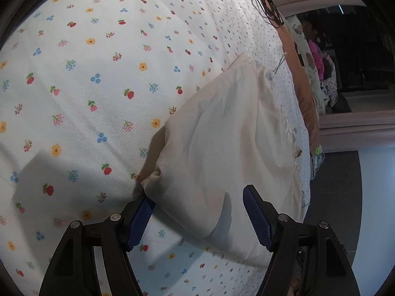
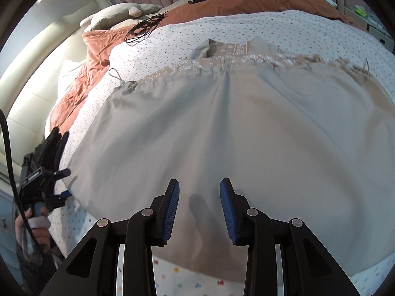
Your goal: Fold large clothes
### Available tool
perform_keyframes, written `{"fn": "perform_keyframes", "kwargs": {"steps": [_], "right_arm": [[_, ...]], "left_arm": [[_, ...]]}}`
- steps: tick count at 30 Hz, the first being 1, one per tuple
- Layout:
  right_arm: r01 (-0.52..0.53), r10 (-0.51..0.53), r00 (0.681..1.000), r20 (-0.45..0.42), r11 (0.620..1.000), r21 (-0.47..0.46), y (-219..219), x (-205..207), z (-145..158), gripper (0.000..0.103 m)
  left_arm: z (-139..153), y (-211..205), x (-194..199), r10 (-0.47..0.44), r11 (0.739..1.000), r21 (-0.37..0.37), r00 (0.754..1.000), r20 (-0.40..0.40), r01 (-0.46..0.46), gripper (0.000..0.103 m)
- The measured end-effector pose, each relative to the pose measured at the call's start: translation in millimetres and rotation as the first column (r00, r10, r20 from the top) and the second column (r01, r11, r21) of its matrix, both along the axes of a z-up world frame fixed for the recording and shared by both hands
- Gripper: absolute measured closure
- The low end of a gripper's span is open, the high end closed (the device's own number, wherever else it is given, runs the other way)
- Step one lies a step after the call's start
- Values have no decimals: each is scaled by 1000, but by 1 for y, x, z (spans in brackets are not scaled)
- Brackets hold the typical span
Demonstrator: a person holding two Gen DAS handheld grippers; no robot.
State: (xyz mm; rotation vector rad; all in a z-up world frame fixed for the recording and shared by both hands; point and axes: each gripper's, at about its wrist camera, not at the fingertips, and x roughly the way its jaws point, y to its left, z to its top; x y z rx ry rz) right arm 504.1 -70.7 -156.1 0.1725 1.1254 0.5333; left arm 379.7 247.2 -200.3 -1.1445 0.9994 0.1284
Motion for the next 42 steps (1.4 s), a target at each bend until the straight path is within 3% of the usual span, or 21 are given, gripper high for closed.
{"fn": "perform_keyframes", "kwargs": {"steps": [7,8,9,11,14,18,22,26,30,42], "right_arm": [[-11,12,1000,-24,999,52,-1,-19,-8,69],[-11,13,1000,-27,998,61,-1,-21,-8,69],[-12,14,1000,-27,998,68,-2,-23,-8,69],[-11,13,1000,-23,997,74,-3,-27,-6,69],[-10,12,1000,-23,997,79,-4,-32,-5,69],[-26,27,1000,-15,998,56,1,-40,-5,70],[-36,37,999,-23,999,14,9,-39,-17,71],[-11,10,999,-40,1000,-24,11,-31,-38,82],[-1,0,999,-40,1000,-17,8,-26,-43,83],[15,1,995,-100,987,158,-16,-26,-48,84]], "left_arm": [[2,-9,12,7,997,81,999,39,-10,30],[2,-10,11,14,996,92,999,46,-18,34],[3,-9,9,24,994,109,999,43,-28,46],[0,-8,6,47,992,116,998,38,-51,61],[-3,-4,0,70,993,88,996,60,-75,76],[18,-12,1,65,988,131,992,112,-79,90],[53,-24,7,23,982,180,981,194,-58,92],[87,-36,15,-31,979,200,967,255,-22,93],[117,-53,27,-85,974,228,949,304,14,94],[197,-124,65,-262,942,306,874,409,139,94]]}}
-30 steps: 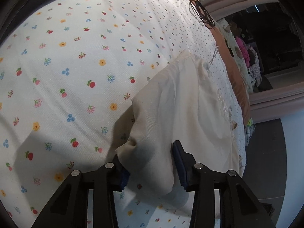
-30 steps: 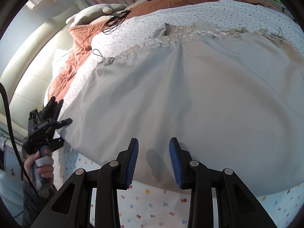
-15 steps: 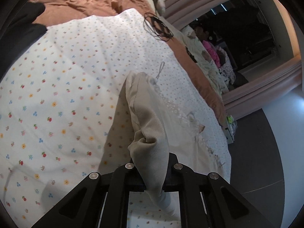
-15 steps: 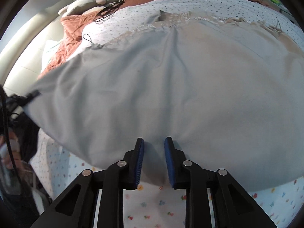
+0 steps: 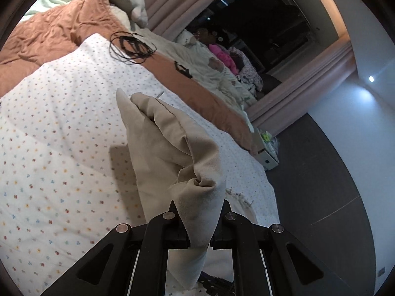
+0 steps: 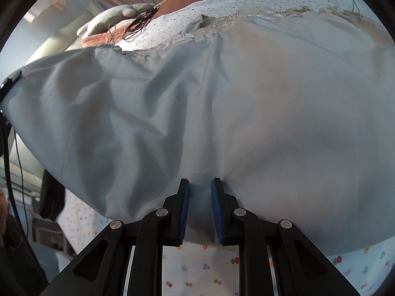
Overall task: Fold large clothes
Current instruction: 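Lift the folded jacket with the left tool and fold it over onto itself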
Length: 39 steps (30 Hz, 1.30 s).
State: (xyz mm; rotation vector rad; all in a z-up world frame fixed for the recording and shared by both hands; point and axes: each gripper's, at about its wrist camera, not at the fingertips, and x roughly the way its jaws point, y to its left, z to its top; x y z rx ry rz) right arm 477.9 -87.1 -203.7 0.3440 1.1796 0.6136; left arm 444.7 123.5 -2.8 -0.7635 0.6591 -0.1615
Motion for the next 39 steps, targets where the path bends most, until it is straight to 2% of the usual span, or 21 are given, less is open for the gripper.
{"fn": "perform_keyframes", "kwargs": {"steps": [6,13,22,30,35,39], "right_arm": [[0,-3,999,52,998,68,-26,-12,23,83],[147,-154,986,62,983,109,-96,-18,38,83],[320,-329,943,47,938,136,-189,-29,29,83],[380,-392,918,56,913,148,-224,-43,29,83],[410,-421,906,49,899,153,-242,-51,28,83],[434,-445,895,43,888,155,-258,-55,24,83]], "left_arm": [[30,-44,24,-93,996,15,995,38,92,94],[47,-96,56,-181,983,34,983,34,180,94],[40,-174,104,-281,958,56,959,-34,283,94],[10,-252,140,-393,915,52,912,-120,401,94],[-1,-298,145,-451,883,64,878,-160,465,94],[-6,-333,139,-521,838,81,835,-177,540,94]]}}
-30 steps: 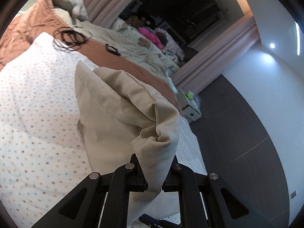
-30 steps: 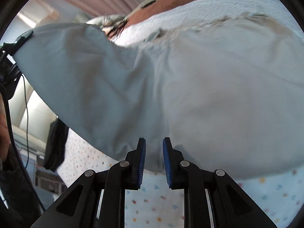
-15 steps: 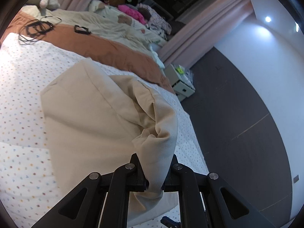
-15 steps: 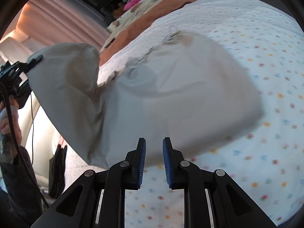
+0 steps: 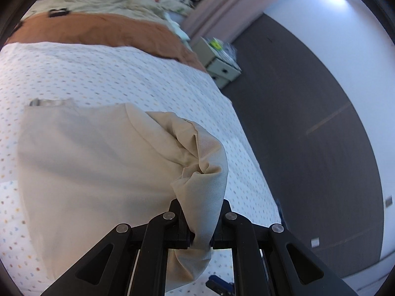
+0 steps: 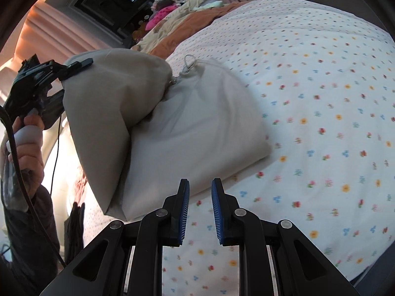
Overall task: Fold large clothes
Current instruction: 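Lift the folded jacket with the left tool and fold it over onto itself, then open the left tool and release the folded jacket onto the bed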
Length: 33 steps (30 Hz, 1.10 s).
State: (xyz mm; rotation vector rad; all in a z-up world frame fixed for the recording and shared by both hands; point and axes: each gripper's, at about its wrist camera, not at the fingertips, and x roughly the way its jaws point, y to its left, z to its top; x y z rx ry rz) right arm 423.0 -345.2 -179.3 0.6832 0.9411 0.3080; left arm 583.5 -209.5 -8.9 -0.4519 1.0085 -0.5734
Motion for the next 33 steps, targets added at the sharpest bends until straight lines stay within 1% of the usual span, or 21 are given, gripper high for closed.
{"fn": "perform_keyframes", "kwargs": {"steps": [4,7,8,9,10,11,12,13,14,15,16,20,23,26,31,33], "right_arm": [[27,-27,1000,3,999,17,-12,-7,0,83],[49,-49,999,3,999,20,-21,-10,0,83],[55,-55,998,0,998,21,-23,-11,-1,81],[61,-61,998,-5,998,21,-25,-11,-1,77],[70,-69,998,-8,997,21,-27,-13,-1,64],[79,-79,997,-8,997,21,-29,-13,0,52],[85,-85,996,-6,996,25,-30,-14,1,48],[86,-86,996,-2,996,33,-30,-15,2,43],[83,-83,997,3,996,43,-30,-15,3,42],[80,-80,997,8,996,48,-30,-15,5,41],[77,-78,997,13,996,50,-29,-16,6,40],[61,-63,998,28,996,70,-22,-12,9,28],[43,-45,999,25,996,83,-14,1,7,28],[44,-46,999,24,994,103,-8,15,3,28],[69,-69,998,-10,991,110,-3,39,-7,28],[74,-72,997,-24,991,114,-2,46,-12,33]], "left_arm": [[-12,-36,-12,-111,991,68,994,-10,111,94],[-27,-57,-26,-176,974,137,984,-24,177,91],[-31,-62,-30,-197,969,147,980,-27,199,86],[-35,-65,-35,-223,963,146,974,-38,227,77],[-39,-66,-36,-246,958,135,968,-53,251,70],[-41,-66,-38,-268,955,112,961,-71,275,57],[-43,-65,-39,-288,952,83,954,-85,295,44],[-42,-62,-39,-299,950,62,950,-87,305,40],[-40,-58,-39,-297,951,60,952,-79,302,33],[-37,-53,-39,-284,955,75,957,-64,288,30],[-34,-47,-42,-270,957,92,961,-51,274,29],[-30,-13,-47,-200,971,129,979,-38,203,29],[-31,18,-50,-124,979,161,992,-34,128,29],[-36,55,-52,-42,978,201,999,-34,48,29],[-48,111,-60,85,968,242,996,-37,-74,29],[-54,130,-65,128,962,250,991,-44,-113,29]]}}
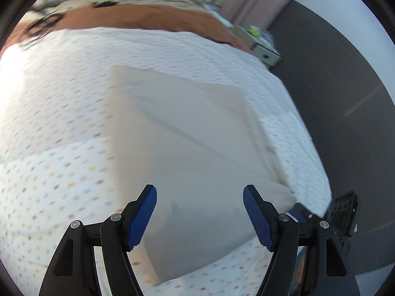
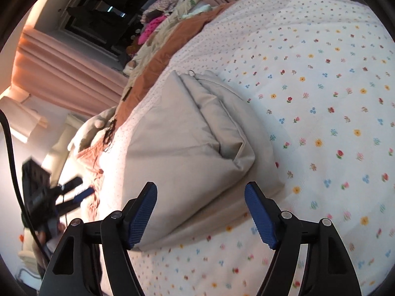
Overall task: Fold large clothes
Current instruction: 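Open the left tool and release the folded jacket onto the bed, then grasp the folded jacket end with the left tool while the right tool grasps beside it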
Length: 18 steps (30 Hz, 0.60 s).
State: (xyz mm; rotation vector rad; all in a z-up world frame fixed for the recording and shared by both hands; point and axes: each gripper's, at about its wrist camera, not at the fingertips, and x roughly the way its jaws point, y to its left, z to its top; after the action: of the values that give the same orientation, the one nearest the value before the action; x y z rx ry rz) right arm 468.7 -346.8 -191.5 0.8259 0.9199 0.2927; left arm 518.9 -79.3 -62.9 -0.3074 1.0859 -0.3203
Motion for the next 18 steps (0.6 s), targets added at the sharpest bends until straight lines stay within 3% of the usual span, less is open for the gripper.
{"fn": "perform_keyframes", "kwargs": {"steps": [3,4,8,13,16,18], "right_arm": [[19,-19,1000,-24,1000,-10,1,9,-6,59],[20,-20,1000,-22,1000,-15,1,11,-7,73],[22,-22,1000,19,999,-29,-1,10,-3,88],[82,-76,992,99,995,-57,-6,-6,17,93],[107,-99,990,96,991,-76,-9,-13,21,93],[116,-111,991,71,991,-61,-14,-19,12,93]], "left_arm": [[-12,26,-8,58,998,23,998,-13,-58,29],[-17,31,-10,74,997,28,997,-18,-73,29],[-38,58,-18,126,992,23,990,-59,-125,29],[-64,61,-25,123,992,7,987,-107,-123,29],[-72,55,-28,96,995,-20,989,-116,-99,30],[-74,50,-30,71,997,-27,991,-112,-75,39]]}}
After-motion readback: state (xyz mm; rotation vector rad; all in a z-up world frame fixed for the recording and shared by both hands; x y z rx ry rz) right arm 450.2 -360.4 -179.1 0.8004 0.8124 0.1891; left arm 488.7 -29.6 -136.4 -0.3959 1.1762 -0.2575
